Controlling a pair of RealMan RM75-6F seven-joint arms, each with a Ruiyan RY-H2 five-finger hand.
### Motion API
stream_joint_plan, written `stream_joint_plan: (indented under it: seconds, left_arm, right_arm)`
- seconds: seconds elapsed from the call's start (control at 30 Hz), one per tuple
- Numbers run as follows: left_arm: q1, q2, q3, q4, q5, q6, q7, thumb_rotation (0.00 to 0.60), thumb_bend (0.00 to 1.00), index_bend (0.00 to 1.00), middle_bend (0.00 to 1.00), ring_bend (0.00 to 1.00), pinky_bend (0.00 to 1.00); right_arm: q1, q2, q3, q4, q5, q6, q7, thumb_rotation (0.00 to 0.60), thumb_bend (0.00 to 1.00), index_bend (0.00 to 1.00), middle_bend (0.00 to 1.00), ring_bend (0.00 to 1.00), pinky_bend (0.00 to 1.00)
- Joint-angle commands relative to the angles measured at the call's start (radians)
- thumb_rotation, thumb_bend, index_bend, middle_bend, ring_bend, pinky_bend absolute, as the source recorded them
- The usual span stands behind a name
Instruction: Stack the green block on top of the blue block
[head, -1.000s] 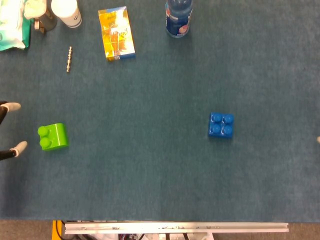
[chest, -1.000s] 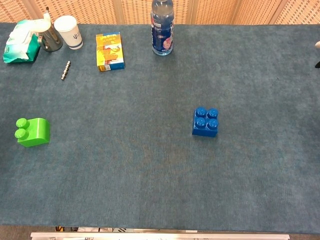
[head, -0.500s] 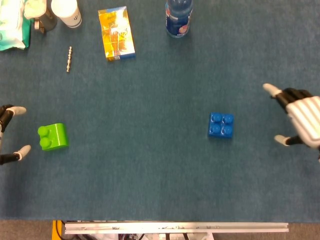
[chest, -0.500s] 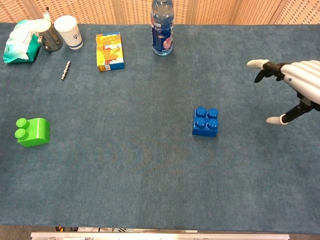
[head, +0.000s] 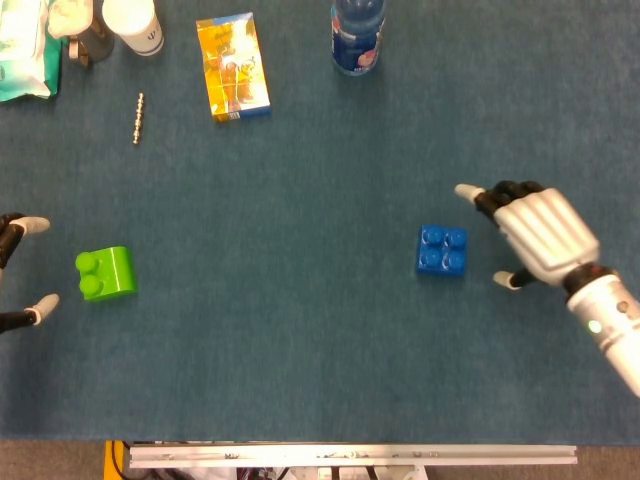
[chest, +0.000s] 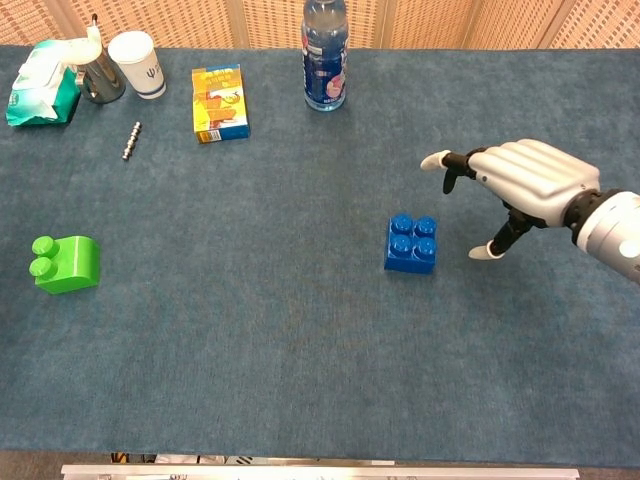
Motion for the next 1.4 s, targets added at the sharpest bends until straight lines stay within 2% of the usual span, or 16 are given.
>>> stream_joint_plan:
  seconds: [0.03, 0.4, 0.67, 0.9, 1.3, 1.4]
  left_arm:
    - [0.0, 0.001, 0.002, 0.002, 0.0, -0.002, -0.002, 0.6, 0.04, 0.28, 0.31, 0.31, 0.17]
    - [0.006, 0.01, 0.003, 0.01, -0.003, 0.002, -0.015, 0.6, 0.04, 0.28, 0.31, 0.31, 0.17]
    - [0.006, 0.009, 0.003, 0.017, -0.004, -0.002, -0.021, 0.6, 0.04, 0.28, 0.31, 0.31, 0.17]
    - [0.008, 0.011, 0.004, 0.019, -0.009, -0.005, -0.03, 0.6, 0.04, 0.28, 0.31, 0.31, 0.17]
    - [0.012, 0.013, 0.006, 0.024, -0.007, -0.003, -0.038, 0.6, 0.04, 0.29, 0.31, 0.31, 0.17]
    - [0.014, 0.014, 0.007, 0.025, -0.008, -0.002, -0.042, 0.6, 0.04, 0.29, 0.31, 0.31, 0.17]
  right_arm:
    - [0.033, -0.033, -0.004, 0.019, 0.041, -0.013, -0.036, 0.6, 0.0, 0.16, 0.34, 0.22, 0.28]
    - [0.126, -0.126, -0.017, 0.091, 0.15, -0.039, -0.09, 0.6, 0.0, 0.16, 0.34, 0.22, 0.28]
    - [0.178, -0.175, -0.037, 0.112, 0.154, -0.059, -0.09, 0.6, 0.0, 0.16, 0.34, 0.22, 0.28]
    - [0.188, -0.17, -0.07, 0.101, 0.137, -0.041, -0.086, 0.6, 0.0, 0.17, 0.34, 0.22, 0.28]
    - [0.208, -0.184, -0.082, 0.158, 0.141, -0.03, -0.064, 0.6, 0.1, 0.19, 0.34, 0.22, 0.28]
    - [0.216, -0.198, -0.084, 0.173, 0.146, -0.028, -0.068, 0.6, 0.15, 0.2, 0.34, 0.22, 0.3]
